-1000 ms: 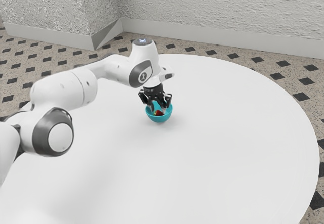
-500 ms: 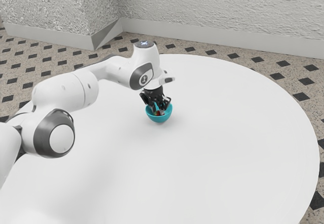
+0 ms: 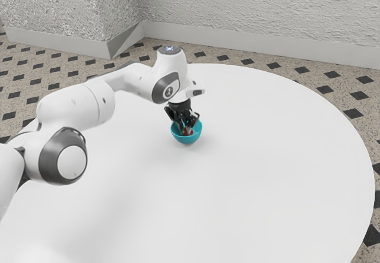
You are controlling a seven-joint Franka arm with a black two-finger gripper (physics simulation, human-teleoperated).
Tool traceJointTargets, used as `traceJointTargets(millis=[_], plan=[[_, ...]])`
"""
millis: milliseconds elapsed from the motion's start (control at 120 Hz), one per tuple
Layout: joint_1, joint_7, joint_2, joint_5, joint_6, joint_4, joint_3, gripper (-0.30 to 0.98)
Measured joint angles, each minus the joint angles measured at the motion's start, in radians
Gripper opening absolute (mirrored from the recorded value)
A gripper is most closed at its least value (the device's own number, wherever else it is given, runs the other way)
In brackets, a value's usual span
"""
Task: Take strawberry from the bowl
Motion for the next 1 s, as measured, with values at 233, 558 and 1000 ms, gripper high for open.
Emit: traceJointTargets(millis=[233, 558, 1000], plan=[[-0.017, 0.004, -0.055, 0.004, -0.013, 0.006, -0.029, 0.01], [-0.119, 0.004, -0.001, 0.007, 0.039, 0.079, -0.090, 0.01], [-0.135, 0.016, -0.018, -0.006, 0.127, 0.051, -0.096, 0.50]])
